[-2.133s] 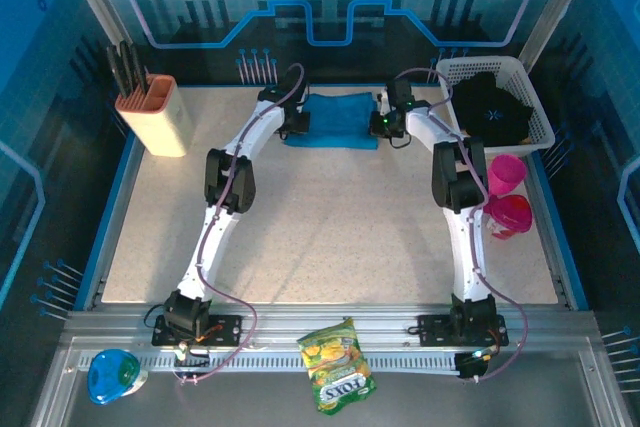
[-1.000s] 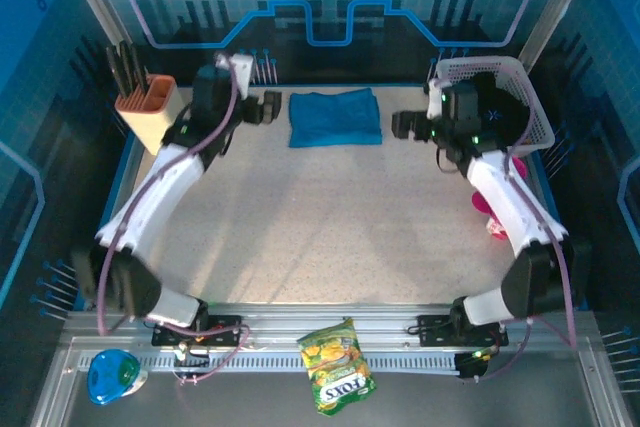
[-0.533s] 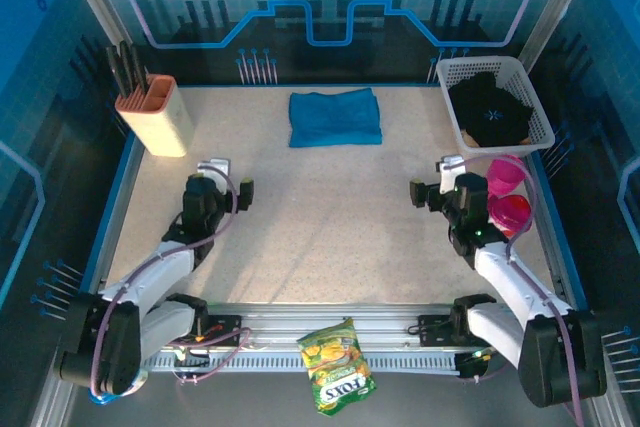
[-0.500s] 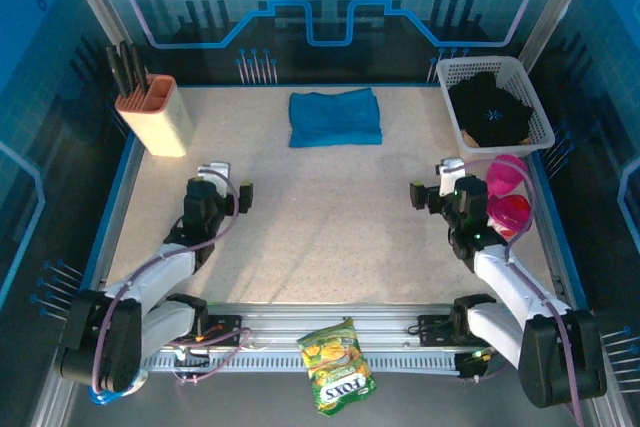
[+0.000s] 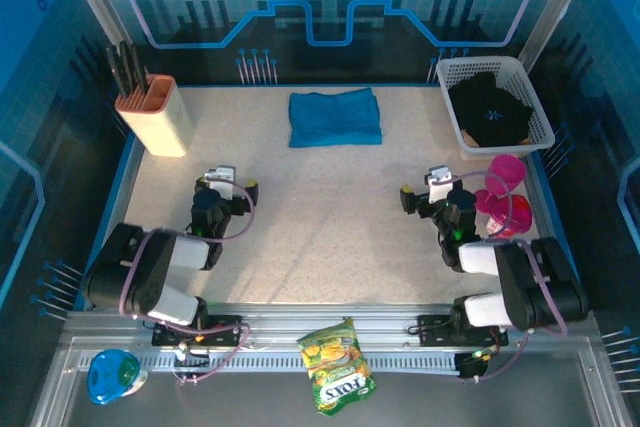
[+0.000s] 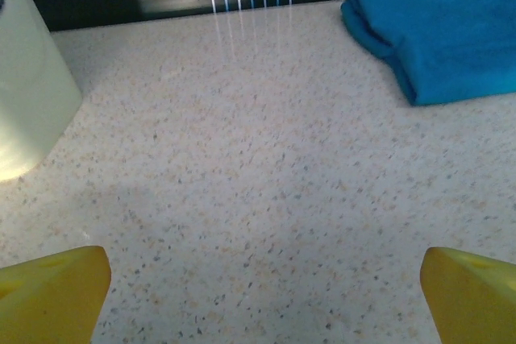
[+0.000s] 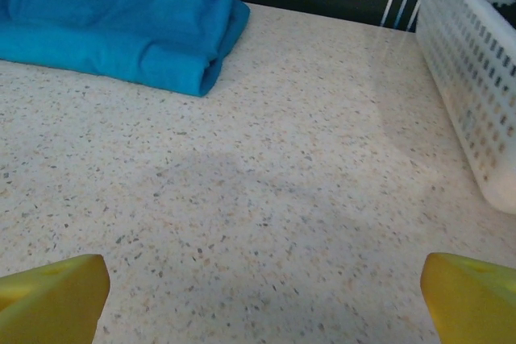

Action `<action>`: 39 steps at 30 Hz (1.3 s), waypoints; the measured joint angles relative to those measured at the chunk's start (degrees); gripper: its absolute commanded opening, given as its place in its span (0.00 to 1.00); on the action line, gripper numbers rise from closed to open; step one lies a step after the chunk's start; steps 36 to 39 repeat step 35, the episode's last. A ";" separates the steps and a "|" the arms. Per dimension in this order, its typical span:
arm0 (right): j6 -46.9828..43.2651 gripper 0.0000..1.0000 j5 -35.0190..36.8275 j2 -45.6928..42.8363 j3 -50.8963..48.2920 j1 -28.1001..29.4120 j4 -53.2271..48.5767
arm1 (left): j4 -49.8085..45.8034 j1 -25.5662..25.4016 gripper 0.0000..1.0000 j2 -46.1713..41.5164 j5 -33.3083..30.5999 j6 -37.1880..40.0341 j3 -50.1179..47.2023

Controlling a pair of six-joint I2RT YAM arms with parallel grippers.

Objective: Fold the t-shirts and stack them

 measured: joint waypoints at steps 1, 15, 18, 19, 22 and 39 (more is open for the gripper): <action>-0.13 1.00 -0.37 2.67 0.00 -0.02 2.99 | 2.34 0.48 0.99 2.54 -0.02 -0.02 0.00; 1.90 1.00 0.50 7.89 9.77 -3.37 -1.57 | -6.40 6.60 0.99 2.84 4.07 -5.05 8.04; 1.97 1.00 0.50 7.89 9.77 -3.37 -2.29 | -7.06 6.60 0.99 2.84 4.28 -5.40 8.04; 2.08 1.00 0.50 7.89 9.77 -3.37 -2.45 | -7.15 6.60 0.99 2.84 4.42 -5.66 8.04; 2.25 1.00 0.50 7.89 9.77 -3.37 -2.75 | -7.28 6.60 0.99 2.84 4.68 -5.90 8.04; 2.32 1.00 0.50 7.89 9.77 -3.37 -2.95 | -8.11 6.60 0.99 2.84 5.79 -5.92 8.04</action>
